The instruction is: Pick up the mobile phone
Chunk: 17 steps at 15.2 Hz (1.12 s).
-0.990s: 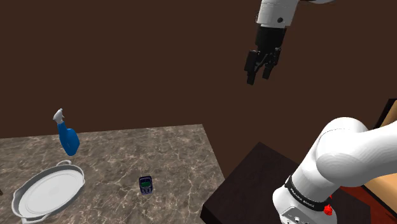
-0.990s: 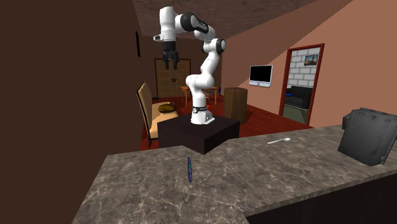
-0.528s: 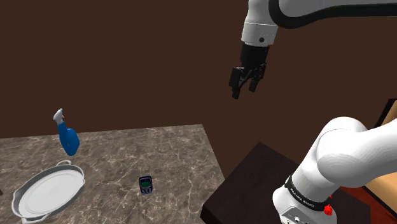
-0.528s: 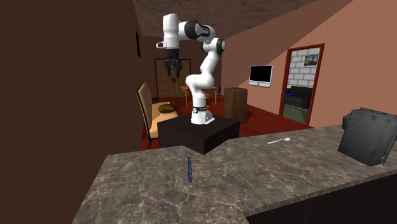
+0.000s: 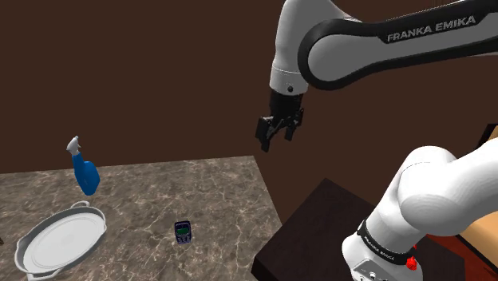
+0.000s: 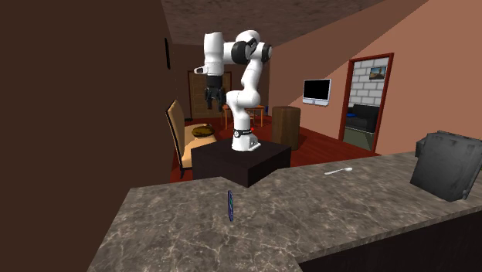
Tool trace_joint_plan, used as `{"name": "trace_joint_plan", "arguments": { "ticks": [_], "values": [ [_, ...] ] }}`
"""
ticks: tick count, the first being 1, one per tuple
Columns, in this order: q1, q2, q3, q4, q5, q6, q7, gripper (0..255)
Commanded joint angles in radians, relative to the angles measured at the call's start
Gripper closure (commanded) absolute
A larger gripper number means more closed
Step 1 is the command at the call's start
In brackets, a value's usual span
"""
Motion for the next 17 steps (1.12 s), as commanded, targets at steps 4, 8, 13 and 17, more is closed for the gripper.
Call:
{"name": "trace_joint_plan", "arguments": {
  "ticks": [4,8,13,17],
  "values": [
    [0.011,0.143,0.092,-0.015,0.012,0.181,0.093,0],
    [0.003,0.286,0.168,0.004,-0.016,0.318,0.183,0],
    [-0.024,0.493,0.256,0.063,-0.129,0.468,0.34,0],
    [-0.029,0.678,0.292,0.141,-0.301,0.551,0.512,0]
  ]
}}
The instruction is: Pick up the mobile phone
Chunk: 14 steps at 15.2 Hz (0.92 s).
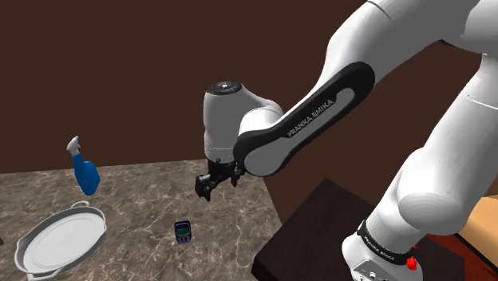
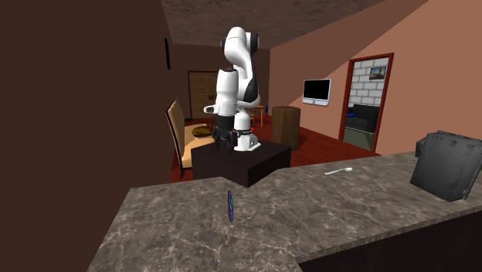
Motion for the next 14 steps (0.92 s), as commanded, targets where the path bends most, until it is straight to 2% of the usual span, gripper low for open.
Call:
{"name": "trace_joint_plan", "arguments": {
  "ticks": [1,4,7,12,14],
  "values": [
    [0.011,0.096,0.008,0.049,-0.099,0.031,0.101,0],
    [0.058,0.233,-0.022,0.131,-0.239,0.059,0.23,0],
    [0.126,0.36,-0.071,0.225,-0.348,0.072,0.332,0],
    [0.238,0.555,-0.149,0.402,-0.462,0.076,0.442,0],
    [0.249,0.578,-0.163,0.408,-0.478,0.092,0.455,0]
  ]
}}
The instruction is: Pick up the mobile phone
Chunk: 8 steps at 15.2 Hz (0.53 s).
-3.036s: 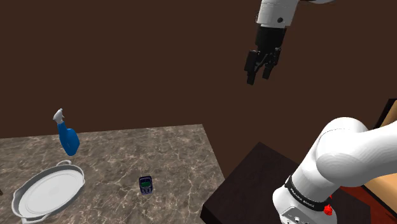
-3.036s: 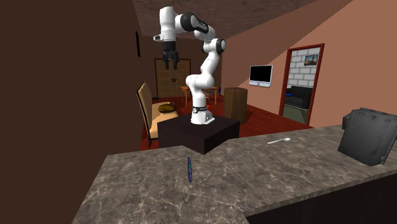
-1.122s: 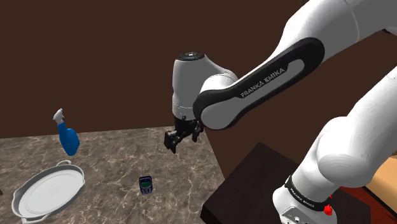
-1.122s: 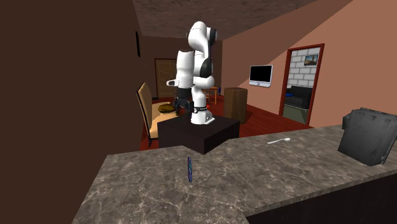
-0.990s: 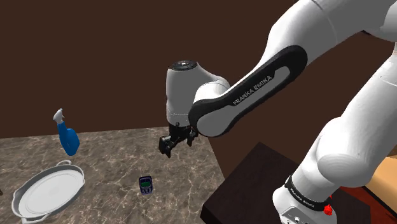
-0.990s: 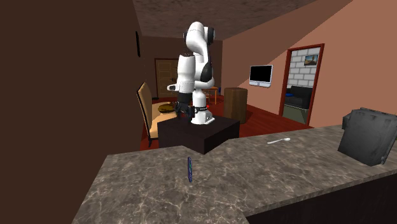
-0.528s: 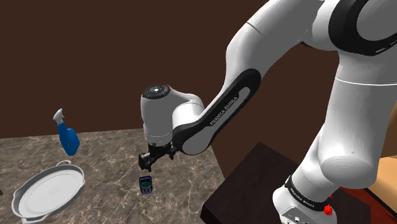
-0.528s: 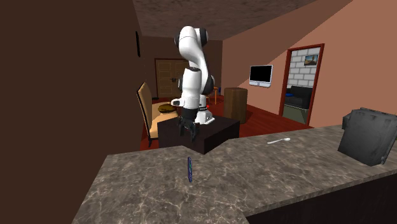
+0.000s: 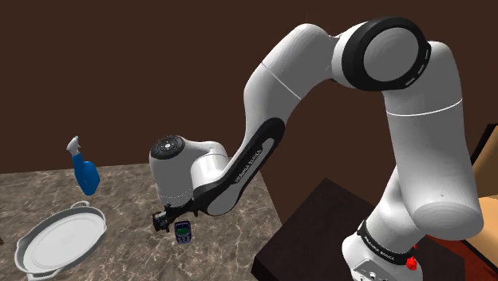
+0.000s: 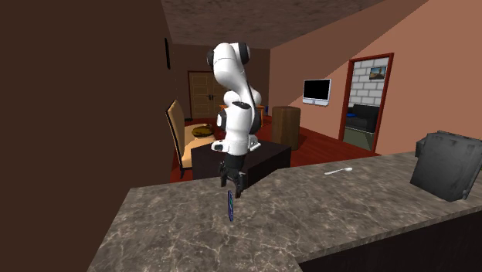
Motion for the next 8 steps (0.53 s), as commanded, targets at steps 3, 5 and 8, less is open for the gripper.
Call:
{"name": "trace_joint_plan", "arguments": {
  "ticks": [3,5,8],
  "values": [
    [0.025,0.053,-0.031,0.017,-0.038,0.034,0.033,0],
    [0.035,0.076,-0.044,0.025,-0.053,0.049,0.045,0],
    [0.038,0.083,-0.048,0.028,-0.057,0.053,0.049,0]
  ]
}}
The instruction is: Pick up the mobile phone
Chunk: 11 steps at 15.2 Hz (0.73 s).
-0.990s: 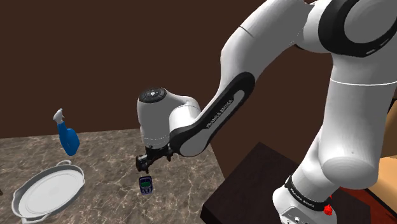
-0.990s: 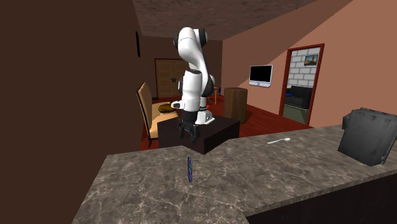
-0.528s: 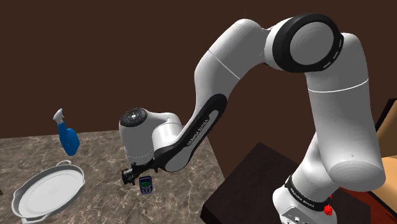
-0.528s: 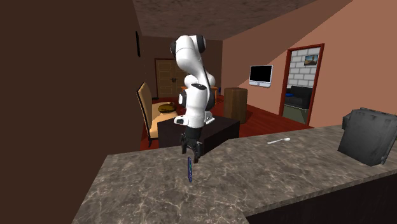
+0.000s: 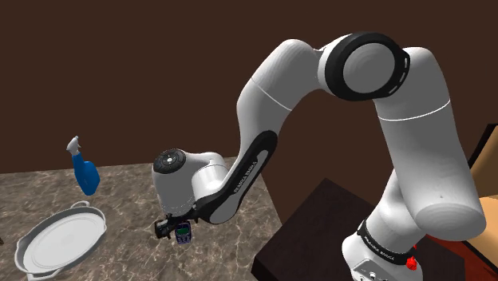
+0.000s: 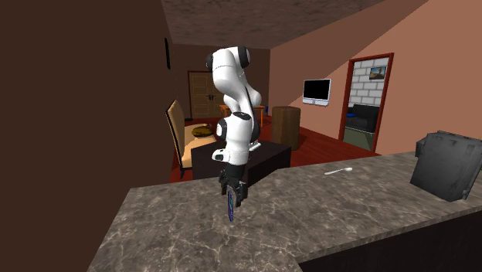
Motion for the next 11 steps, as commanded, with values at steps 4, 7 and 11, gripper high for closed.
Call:
{"name": "trace_joint_plan", "arguments": {
  "ticks": [4,7,11],
  "values": [
    [0.001,0.003,-0.001,0.002,-0.001,0.001,0.001,255],
    [0.001,0.003,-0.001,0.002,-0.001,0.001,0.001,255],
    [-0.004,-0.01,0.006,-0.004,0.006,-0.006,-0.005,255]
  ]
}}
